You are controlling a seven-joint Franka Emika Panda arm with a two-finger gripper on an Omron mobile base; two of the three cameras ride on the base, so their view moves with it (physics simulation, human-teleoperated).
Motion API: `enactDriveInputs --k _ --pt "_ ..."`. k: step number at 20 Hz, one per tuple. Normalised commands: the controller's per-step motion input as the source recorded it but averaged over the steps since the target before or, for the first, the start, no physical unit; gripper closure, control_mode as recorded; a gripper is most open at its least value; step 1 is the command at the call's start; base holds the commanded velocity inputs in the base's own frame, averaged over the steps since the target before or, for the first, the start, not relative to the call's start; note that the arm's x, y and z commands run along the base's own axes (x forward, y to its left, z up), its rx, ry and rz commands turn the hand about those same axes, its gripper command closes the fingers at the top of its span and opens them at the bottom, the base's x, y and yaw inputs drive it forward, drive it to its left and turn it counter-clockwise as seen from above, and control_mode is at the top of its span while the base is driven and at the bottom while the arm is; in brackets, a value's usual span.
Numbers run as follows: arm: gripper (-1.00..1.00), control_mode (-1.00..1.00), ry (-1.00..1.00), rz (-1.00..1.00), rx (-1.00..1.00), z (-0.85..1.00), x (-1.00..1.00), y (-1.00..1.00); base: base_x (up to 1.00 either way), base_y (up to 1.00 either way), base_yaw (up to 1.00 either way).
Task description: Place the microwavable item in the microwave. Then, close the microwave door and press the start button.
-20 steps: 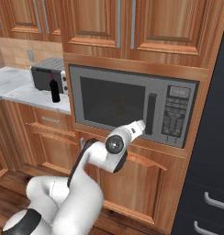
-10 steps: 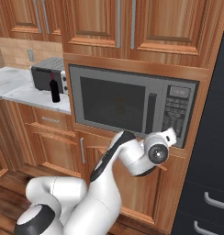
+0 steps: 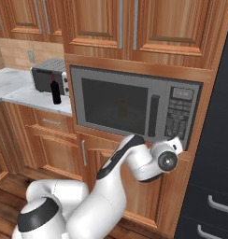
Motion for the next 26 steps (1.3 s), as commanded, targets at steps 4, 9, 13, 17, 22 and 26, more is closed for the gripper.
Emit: enactDriveInputs --k 4,9,13,17,22,26 --pt "-1.00 -1.00 0.03 0.00 0.03 -0.33 0.00 0.00 0.00 0.00 0.00" --pt "-1.00 -1.00 0.01 0.00 0.02 -0.30 0.00 0.00 0.00 0.00 0.00" --pt "-1.00 -1.00 0.00 -0.01 0.02 -0.11 0.03 0.00 0.00 0.00 0.00" --pt "-1.00 -1.00 0.00 -0.01 0.04 -0.01 0.04 0.00 0.00 0.00 0.00" --pt "-1.00 -1.00 0.00 0.00 0.01 -0.04 0.01 0.00 0.00 0.00 0.00" --pt "-1.00 -1.00 -0.05 0.00 -0.02 0.00 0.19 0.01 0.00 0.00 0.00"
